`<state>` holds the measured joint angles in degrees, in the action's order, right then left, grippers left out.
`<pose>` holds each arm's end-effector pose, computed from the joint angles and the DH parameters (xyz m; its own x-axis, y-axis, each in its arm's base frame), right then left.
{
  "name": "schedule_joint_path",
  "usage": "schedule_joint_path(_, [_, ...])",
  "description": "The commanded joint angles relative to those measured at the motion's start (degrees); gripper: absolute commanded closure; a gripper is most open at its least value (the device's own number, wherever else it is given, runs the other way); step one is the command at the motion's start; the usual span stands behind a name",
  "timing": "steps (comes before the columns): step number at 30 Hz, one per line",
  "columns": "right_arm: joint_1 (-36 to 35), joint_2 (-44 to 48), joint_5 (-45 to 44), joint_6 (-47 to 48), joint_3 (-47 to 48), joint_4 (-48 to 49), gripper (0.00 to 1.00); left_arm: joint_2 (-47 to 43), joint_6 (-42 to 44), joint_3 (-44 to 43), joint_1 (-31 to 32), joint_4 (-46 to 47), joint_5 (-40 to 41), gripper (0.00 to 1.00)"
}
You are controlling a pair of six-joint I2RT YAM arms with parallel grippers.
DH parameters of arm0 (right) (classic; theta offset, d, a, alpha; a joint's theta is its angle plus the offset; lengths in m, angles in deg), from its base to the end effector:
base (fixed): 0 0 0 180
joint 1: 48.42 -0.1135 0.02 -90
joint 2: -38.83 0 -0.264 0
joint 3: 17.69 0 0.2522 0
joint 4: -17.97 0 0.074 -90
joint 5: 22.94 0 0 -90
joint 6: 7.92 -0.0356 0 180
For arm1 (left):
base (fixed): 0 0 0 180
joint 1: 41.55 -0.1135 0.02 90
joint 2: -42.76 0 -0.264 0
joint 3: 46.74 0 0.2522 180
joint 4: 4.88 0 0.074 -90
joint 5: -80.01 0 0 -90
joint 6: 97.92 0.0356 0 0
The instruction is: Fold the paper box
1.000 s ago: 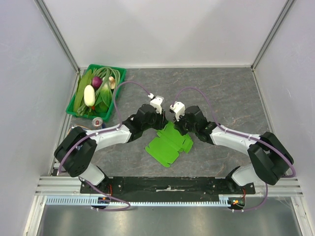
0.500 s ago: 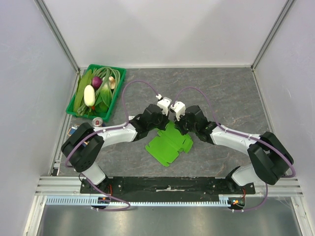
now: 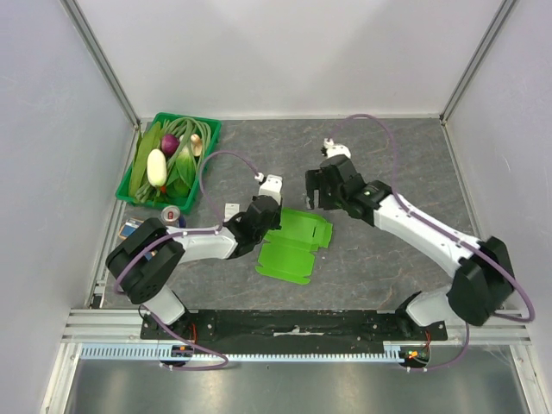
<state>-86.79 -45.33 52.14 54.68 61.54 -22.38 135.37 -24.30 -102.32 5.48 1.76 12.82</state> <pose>0.2571 0.1919 0.2774 -0.7053 0.0088 -0.7089 -0.1500 0.9754 0.1614 0.2320 -0.2288 0.1713 -0.4568 0.1089 -0.8829 0.3312 0.9420 -0.0551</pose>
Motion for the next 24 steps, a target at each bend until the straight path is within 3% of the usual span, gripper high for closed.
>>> schedule_joint_path(1, [1.6, 8.4, 11.2, -27.8, -5.9, -1.0, 0.14, -3.0, -5.9, 1.3, 0.8, 6.7, 6.4, 0.98])
schedule_joint_path(3, [2.6, 11.7, 15.7, -42.1, -14.6, 13.2, 0.16, -3.6, -6.7, 2.6, 1.0, 8.1, 7.5, 0.98])
schedule_joint_path(5, [3.1, 11.7, 18.4, -49.6, -17.6, 22.6, 0.18, -4.5, -7.1, 3.2, 1.1, 9.3, 7.8, 0.98])
schedule_joint_path(7, [4.1, 8.8, 21.3, -56.5, -18.5, 26.1, 0.20, -5.1, -6.8, 3.6, 1.1, 9.7, 7.5, 0.98])
schedule_joint_path(12, [4.4, 3.0, 23.0, -72.8, -24.8, 41.7, 0.45, -5.5, -6.9, 4.1, 1.5, 10.3, 7.3, 0.98])
schedule_joint_path(17, [4.4, 1.6, 19.4, -81.0, -26.9, 43.7, 0.50, -6.0, -7.2, 4.7, 1.7, 10.7, 7.7, 0.98])
schedule_joint_path(24, [4.4, 0.5, 17.5, -84.4, -26.3, 42.3, 0.51, -6.1, -5.8, 5.4, 3.2, 12.2, 9.5, 0.98])
